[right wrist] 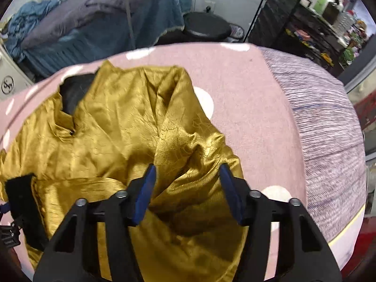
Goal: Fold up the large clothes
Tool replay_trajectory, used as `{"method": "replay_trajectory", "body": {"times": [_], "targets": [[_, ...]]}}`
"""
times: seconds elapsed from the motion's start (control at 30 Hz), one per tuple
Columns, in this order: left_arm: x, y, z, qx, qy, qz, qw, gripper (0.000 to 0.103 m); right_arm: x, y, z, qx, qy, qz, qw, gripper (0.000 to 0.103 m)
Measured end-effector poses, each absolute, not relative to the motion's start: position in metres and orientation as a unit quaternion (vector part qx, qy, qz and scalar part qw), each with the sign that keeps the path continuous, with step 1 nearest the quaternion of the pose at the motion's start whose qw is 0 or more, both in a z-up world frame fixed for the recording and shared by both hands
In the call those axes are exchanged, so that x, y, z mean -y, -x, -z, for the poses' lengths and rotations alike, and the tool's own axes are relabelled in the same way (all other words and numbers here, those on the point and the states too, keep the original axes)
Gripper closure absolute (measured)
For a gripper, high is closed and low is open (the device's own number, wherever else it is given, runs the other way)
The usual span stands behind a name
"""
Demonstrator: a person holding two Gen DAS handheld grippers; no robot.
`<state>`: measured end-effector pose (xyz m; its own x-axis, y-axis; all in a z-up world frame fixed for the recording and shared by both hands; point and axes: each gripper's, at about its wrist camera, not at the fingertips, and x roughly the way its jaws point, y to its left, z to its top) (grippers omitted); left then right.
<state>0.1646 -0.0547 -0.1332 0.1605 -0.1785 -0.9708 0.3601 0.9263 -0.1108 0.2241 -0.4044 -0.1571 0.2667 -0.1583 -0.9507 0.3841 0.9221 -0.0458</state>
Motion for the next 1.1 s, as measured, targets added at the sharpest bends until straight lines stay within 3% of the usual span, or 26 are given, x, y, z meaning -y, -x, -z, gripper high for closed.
{"method": "replay_trajectory", "body": {"times": [0.1, 0.3, 0.37, 0.57, 0.63, 0.73, 0.8, 0.83, 1.0, 1.1], "targets": [[0.07, -0.166, 0.142, -0.63, -0.083, 0.188, 0.749, 0.026, 0.418, -0.225, 0.162, -0.582, -0.086, 0.165, 0.791, 0.096], [0.078, -0.156, 0.139, -0.62, -0.102, 0.196, 0.753, 0.048, 0.503, -0.179, 0.127, -0.479, -0.256, 0.244, 0.803, 0.101], [0.076, -0.154, 0.138, -0.616, -0.099, 0.196, 0.756, 0.053, 0.521, -0.172, 0.131, -0.478, -0.264, 0.273, 0.792, 0.103], [0.071, -0.155, 0.139, -0.617, -0.108, 0.187, 0.757, 0.056, 0.54, -0.161, 0.137, -0.48, -0.331, 0.257, 0.771, 0.102], [0.069, -0.159, 0.138, -0.615, -0.109, 0.187, 0.758, 0.056, 0.509, -0.166, 0.132, -0.5, -0.299, 0.224, 0.781, 0.1], [0.076, -0.165, 0.136, -0.608, -0.124, 0.191, 0.761, 0.056, 0.451, -0.171, 0.121, -0.507, -0.216, 0.18, 0.815, 0.09], [0.085, -0.17, 0.135, -0.601, -0.138, 0.191, 0.764, 0.056, 0.413, -0.172, 0.119, -0.51, -0.184, 0.148, 0.827, 0.05], [0.088, -0.171, 0.134, -0.596, -0.143, 0.19, 0.767, 0.056, 0.394, -0.171, 0.12, -0.511, -0.164, 0.132, 0.833, 0.041], [0.095, -0.18, 0.131, -0.578, -0.163, 0.185, 0.778, 0.054, 0.317, -0.168, 0.15, -0.548, -0.022, 0.094, 0.831, 0.039], [0.096, -0.186, 0.142, -0.585, -0.179, 0.174, 0.772, 0.044, 0.31, -0.176, 0.183, -0.583, 0.031, 0.101, 0.805, 0.039]]}}
